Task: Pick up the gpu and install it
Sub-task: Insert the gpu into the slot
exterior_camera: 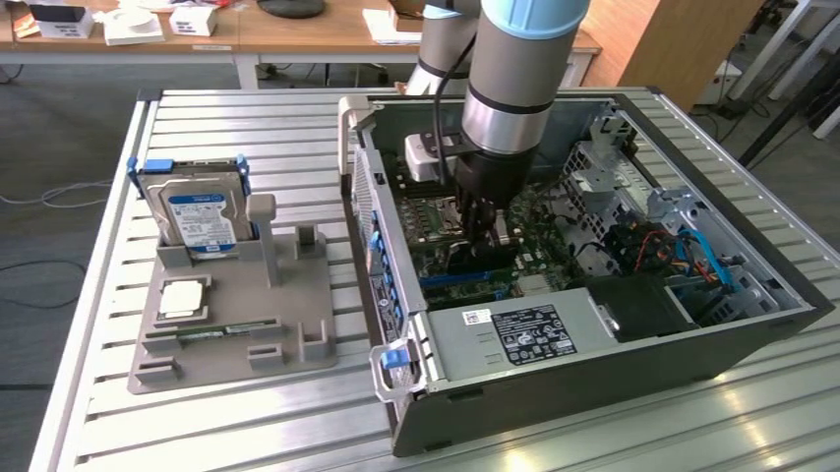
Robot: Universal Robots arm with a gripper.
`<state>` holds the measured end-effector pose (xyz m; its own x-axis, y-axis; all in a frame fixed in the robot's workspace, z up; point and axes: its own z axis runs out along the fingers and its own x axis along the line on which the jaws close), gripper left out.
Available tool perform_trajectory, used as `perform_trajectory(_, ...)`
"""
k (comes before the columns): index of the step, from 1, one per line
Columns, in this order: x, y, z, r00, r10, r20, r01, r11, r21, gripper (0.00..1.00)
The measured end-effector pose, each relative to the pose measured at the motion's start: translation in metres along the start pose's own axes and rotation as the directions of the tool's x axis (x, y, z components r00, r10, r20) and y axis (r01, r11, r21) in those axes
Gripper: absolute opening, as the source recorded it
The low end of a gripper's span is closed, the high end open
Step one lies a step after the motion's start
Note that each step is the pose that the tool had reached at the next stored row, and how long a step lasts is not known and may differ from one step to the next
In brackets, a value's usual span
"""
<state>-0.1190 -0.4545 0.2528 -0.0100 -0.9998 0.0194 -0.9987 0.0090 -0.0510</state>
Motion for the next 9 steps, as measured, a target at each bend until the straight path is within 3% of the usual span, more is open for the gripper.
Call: perform_trajectory(9,-0.0001,0.0011,0.0004,1.0,0.0,0.0,0.0,1.0,0.0001,0.27)
